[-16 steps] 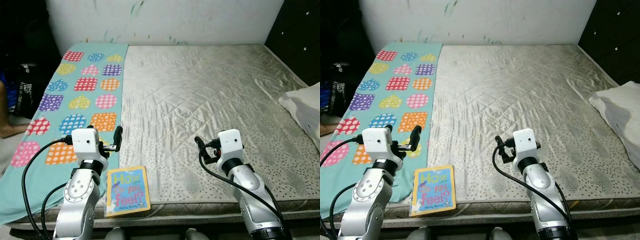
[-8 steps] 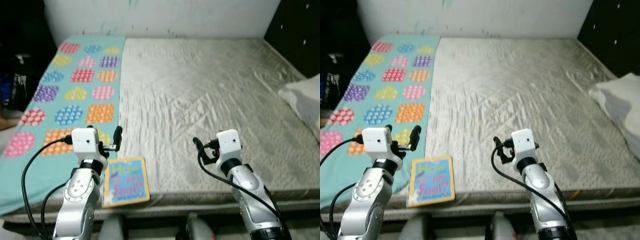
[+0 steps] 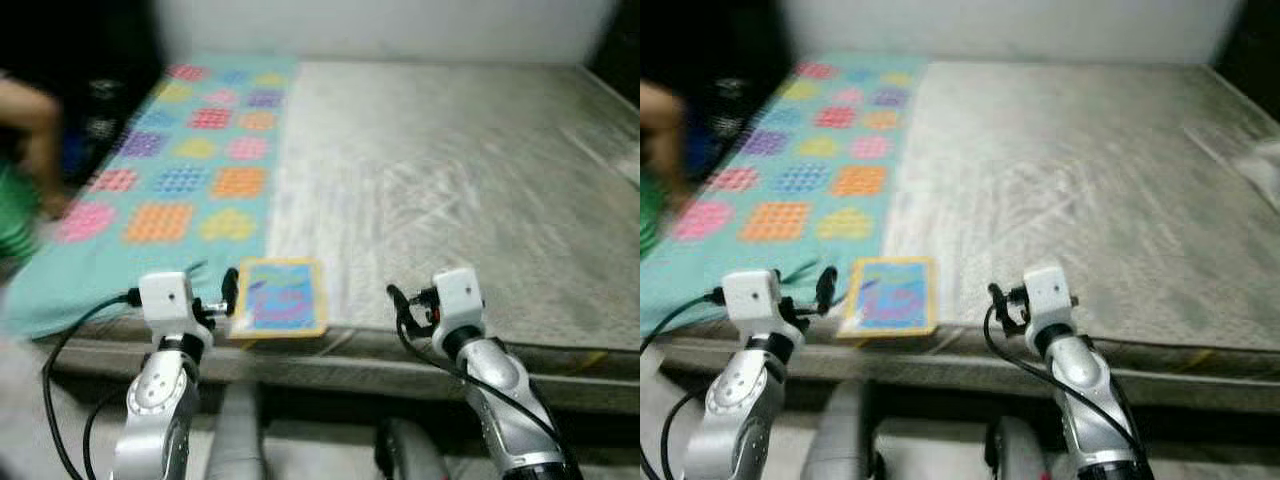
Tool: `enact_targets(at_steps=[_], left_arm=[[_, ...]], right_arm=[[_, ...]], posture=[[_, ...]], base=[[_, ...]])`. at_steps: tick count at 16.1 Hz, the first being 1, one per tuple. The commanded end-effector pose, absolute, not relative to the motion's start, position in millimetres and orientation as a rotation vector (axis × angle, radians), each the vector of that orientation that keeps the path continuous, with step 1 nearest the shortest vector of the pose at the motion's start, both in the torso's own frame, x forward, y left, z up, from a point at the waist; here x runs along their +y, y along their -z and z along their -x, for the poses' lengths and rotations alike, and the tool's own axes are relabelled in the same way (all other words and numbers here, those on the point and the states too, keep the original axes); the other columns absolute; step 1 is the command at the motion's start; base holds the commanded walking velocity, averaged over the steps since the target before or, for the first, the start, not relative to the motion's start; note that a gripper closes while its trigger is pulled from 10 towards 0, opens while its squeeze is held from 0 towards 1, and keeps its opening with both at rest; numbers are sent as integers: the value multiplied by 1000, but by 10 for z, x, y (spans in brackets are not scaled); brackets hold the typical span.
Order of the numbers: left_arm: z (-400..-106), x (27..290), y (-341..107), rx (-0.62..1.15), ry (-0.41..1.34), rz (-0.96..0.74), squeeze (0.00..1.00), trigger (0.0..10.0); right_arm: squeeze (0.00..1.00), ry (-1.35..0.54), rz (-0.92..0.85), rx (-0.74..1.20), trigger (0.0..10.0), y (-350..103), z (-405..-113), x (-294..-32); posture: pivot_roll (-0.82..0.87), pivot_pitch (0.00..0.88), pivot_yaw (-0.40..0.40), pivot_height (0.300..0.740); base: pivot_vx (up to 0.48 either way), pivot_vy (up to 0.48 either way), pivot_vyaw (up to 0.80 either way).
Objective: Clean up the room
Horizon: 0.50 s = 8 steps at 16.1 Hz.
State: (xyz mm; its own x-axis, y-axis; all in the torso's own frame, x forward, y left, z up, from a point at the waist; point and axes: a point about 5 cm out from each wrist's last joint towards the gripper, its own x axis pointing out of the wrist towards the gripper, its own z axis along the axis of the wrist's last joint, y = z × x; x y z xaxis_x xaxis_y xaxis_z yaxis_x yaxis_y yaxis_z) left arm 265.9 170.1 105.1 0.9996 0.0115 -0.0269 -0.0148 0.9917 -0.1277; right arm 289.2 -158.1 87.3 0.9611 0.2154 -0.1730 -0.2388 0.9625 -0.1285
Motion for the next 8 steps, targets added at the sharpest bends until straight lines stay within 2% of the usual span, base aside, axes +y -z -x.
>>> enact_targets(at_steps=[1,4,8], left_arm=[[-2717,1701,-1180,-23,-11,121,0,10000],[-2722,1701,-1184,-24,-12,125,0,10000],[-2727,1697,-1183,-22,-10,128,0,10000]], right_arm=[[0,-236,147,134,10000,-944,-2930,-1565],[0,-248,151,136,10000,-938,-2929,-1550],[0,-254,146,140,10000,-930,-2926,-1537]], posture=[[-16,109,-14,581],[-18,109,-12,581],[-16,111,-11,537]], base=[[0,0,0],[0,0,0],[0,0,0]])
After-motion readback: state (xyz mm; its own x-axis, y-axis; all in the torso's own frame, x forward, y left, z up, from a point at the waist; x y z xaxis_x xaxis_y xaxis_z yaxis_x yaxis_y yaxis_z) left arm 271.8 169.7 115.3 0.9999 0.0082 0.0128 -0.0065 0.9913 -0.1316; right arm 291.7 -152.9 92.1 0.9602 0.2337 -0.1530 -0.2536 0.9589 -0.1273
